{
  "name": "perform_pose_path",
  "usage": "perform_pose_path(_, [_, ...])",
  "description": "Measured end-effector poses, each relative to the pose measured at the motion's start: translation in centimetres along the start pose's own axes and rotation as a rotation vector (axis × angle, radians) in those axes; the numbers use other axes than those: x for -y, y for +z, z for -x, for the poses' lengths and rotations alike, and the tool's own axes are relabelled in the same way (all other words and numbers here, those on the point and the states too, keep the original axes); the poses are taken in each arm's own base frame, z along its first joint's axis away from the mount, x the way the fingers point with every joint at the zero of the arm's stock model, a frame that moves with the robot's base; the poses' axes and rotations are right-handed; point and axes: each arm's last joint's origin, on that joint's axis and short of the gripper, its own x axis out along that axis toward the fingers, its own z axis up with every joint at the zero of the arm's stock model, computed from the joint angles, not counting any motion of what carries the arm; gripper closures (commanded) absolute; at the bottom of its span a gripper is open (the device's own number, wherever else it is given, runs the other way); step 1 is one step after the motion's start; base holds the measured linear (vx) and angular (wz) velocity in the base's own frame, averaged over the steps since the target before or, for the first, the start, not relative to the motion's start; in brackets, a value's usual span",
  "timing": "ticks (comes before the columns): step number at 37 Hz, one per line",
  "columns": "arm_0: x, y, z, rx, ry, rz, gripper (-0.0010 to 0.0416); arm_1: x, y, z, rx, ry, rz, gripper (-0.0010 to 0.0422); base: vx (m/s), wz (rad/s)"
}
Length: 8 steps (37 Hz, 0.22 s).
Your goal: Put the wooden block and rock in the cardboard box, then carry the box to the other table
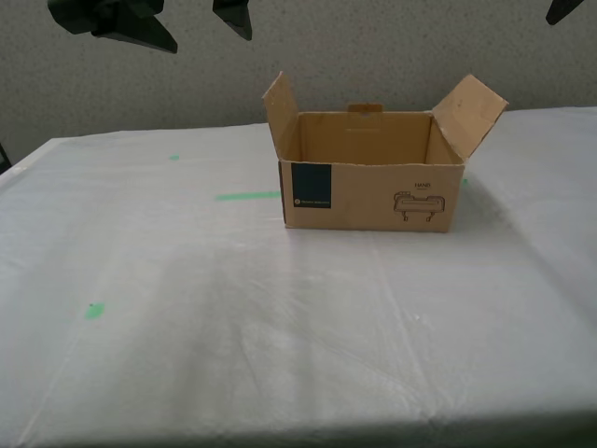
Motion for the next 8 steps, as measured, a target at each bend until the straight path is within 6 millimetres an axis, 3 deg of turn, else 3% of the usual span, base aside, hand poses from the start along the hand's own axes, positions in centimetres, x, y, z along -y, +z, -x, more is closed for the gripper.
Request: perform_pose_path(8, [-0.01, 0.0, 0.0, 0.0, 0.001, 0.0, 0.0012, 0.0, 0.0, 0.0, 0.0, 0.0, 0.0, 0.0016, 0.0, 0.0])
